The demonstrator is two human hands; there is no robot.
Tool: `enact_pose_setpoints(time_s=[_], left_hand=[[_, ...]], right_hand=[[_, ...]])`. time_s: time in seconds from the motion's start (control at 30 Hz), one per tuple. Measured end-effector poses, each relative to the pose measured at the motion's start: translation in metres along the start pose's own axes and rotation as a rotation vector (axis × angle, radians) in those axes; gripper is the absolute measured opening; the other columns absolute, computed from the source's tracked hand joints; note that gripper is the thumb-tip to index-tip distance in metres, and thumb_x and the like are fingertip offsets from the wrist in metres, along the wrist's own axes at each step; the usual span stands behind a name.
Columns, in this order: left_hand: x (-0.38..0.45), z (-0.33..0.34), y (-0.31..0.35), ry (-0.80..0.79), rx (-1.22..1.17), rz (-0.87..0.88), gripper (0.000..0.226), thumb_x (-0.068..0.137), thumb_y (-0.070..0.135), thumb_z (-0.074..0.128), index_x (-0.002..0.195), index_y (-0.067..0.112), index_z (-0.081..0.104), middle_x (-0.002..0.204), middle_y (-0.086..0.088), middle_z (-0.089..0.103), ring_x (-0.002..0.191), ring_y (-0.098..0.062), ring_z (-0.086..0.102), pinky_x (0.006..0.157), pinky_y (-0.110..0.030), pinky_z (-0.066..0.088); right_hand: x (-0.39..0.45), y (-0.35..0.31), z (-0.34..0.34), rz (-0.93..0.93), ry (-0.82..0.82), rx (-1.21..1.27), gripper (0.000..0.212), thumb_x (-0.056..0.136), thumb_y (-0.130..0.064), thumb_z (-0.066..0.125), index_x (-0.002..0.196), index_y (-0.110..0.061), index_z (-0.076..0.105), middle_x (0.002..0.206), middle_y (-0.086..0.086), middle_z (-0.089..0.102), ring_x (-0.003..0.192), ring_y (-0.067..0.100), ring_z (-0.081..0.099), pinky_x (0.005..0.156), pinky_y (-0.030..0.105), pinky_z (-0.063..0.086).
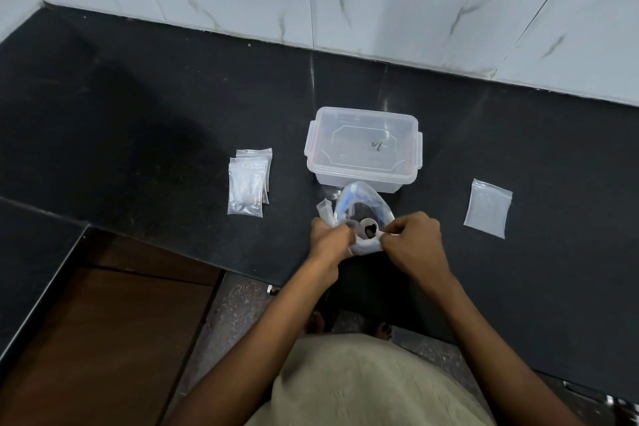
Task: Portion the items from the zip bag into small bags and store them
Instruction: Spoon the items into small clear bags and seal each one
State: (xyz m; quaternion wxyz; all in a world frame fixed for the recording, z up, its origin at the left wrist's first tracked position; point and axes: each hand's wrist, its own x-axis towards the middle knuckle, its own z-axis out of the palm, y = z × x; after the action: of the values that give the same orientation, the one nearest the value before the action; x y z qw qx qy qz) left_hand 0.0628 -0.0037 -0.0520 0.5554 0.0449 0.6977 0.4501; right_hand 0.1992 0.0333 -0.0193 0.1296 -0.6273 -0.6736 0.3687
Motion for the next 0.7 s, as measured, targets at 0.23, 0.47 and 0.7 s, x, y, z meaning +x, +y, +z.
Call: enact_pose_setpoints(time_s=[0.23,0.47,0.7], left_hand=[[0.003,-0.002,-0.003,-0.018,-0.160,0.030,0.052,0.080,-0.019,0.046,0.128,-0.001,0.055,0.100,-0.016,0.075,0.092,-0.031,0.074,0.074,-0.042,0.063],[0.001,-0.003,-0.003,0.090,0.009,0.146,0.037,0.075,-0.001,0.057,0.099,0.026,0.058,0.105,-0.011,0.072,0.098,-0.030,0.072,0.089,-0.050,0.060],[-0.001,-0.013,-0.008,0.256,0.374,0.403,0.042,0.072,0.015,0.077,0.103,0.021,0.049,0.104,0.004,0.056,0.102,-0.020,0.058,0.078,-0.030,0.050]], right_hand=[[-0.002,0.004,0.003,0.014,-0.016,0.013,0.014,0.069,-0.009,0.064,0.068,-0.008,0.078,0.058,0.007,0.070,0.055,0.017,0.068,0.054,0.036,0.060],[0.002,0.008,-0.005,0.245,-0.056,0.365,0.019,0.082,-0.005,0.065,0.066,0.000,0.073,0.055,0.015,0.064,0.042,0.018,0.051,0.040,0.026,0.044],[0.004,0.012,-0.014,0.245,-0.068,0.581,0.012,0.081,-0.001,0.069,0.072,-0.003,0.077,0.058,0.012,0.064,0.044,0.017,0.048,0.037,0.023,0.035]])
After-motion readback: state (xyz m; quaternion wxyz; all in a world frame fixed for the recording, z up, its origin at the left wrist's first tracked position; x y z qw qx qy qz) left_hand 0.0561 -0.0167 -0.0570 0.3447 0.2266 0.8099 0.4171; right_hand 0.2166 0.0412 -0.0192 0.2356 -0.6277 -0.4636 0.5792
